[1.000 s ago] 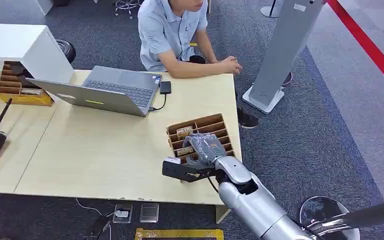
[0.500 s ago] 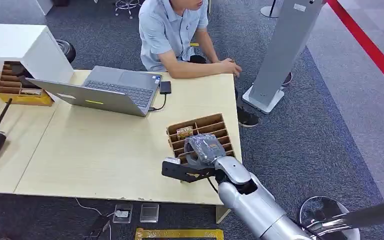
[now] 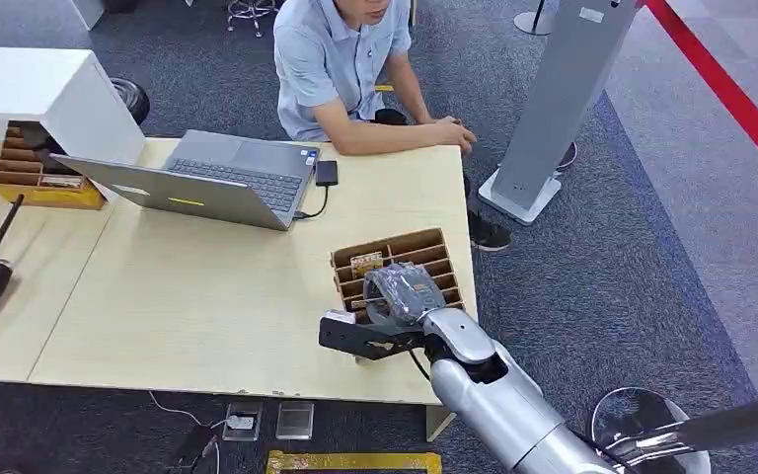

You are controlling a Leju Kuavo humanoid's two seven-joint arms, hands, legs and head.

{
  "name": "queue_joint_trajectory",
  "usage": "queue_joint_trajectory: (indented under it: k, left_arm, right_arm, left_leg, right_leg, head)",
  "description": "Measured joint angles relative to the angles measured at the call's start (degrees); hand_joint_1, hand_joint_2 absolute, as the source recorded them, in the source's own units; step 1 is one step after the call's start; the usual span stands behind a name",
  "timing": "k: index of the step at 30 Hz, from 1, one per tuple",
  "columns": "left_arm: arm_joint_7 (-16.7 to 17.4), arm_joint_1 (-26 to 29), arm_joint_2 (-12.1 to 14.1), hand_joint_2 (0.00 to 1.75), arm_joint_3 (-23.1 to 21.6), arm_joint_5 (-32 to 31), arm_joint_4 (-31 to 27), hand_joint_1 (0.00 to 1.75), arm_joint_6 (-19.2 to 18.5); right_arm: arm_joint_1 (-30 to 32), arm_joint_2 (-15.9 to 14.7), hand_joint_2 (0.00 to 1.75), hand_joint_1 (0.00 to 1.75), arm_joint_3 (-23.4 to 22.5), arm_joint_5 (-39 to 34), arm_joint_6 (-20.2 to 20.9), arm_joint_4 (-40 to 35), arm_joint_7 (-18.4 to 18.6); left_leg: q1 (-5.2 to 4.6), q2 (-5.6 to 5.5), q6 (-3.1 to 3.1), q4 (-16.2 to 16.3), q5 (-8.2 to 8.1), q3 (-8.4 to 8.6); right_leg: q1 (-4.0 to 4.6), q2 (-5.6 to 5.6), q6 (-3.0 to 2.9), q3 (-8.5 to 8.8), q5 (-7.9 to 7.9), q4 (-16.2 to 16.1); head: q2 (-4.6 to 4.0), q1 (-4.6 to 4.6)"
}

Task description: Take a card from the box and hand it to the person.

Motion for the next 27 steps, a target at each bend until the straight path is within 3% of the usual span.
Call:
queue_joint_trajectory:
  k: [5,14,23,27]
  left_arm:
    - [-0.83,-0.03,0.00,1.75,-0.44,0.00,0.00,0.00,-2.43]
    - [-0.96,0.07,0.00,1.75,-0.87,1.05,0.04,0.00,-1.46]
    - [-0.83,1.04,0.35,1.75,-0.92,2.49,0.13,0.00,-0.87]
    - [-0.83,1.32,0.48,1.75,-0.90,3.17,0.15,0.00,-0.63]
  right_arm:
    - [-0.04,-0.02,1.75,1.45,0.00,-0.04,-0.07,0.00,-0.18]
    - [-0.62,-0.33,1.75,1.45,-0.57,-3.39,0.53,-0.77,0.55]
    - [-3.98,-4.52,1.75,1.45,-4.81,-14.55,9.42,-9.98,4.92]
    - [-5.57,-6.82,1.75,1.45,-6.56,-19.85,12.20,-14.78,4.72]
  left_leg:
    - [0.00,0.00,0.00,0.00,0.00,0.00]
    - [0.00,0.00,0.00,0.00,0.00,0.00]
    - [0.00,0.01,0.00,0.01,0.01,0.01]
    - [0.00,0.01,0.00,0.01,0.00,0.02]
  right_leg:
    - [0.00,0.00,0.00,0.00,0.00,0.00]
    - [0.00,0.00,0.00,0.00,0.00,0.00]
    - [-0.01,0.00,0.01,0.00,0.01,0.00]
    - [-0.01,0.01,0.01,-0.01,0.01,0.00]
  head:
    - [0.00,0.00]
    - [0.00,-0.02]
    - [0.00,0.00]
    - [0.00,-0.02]
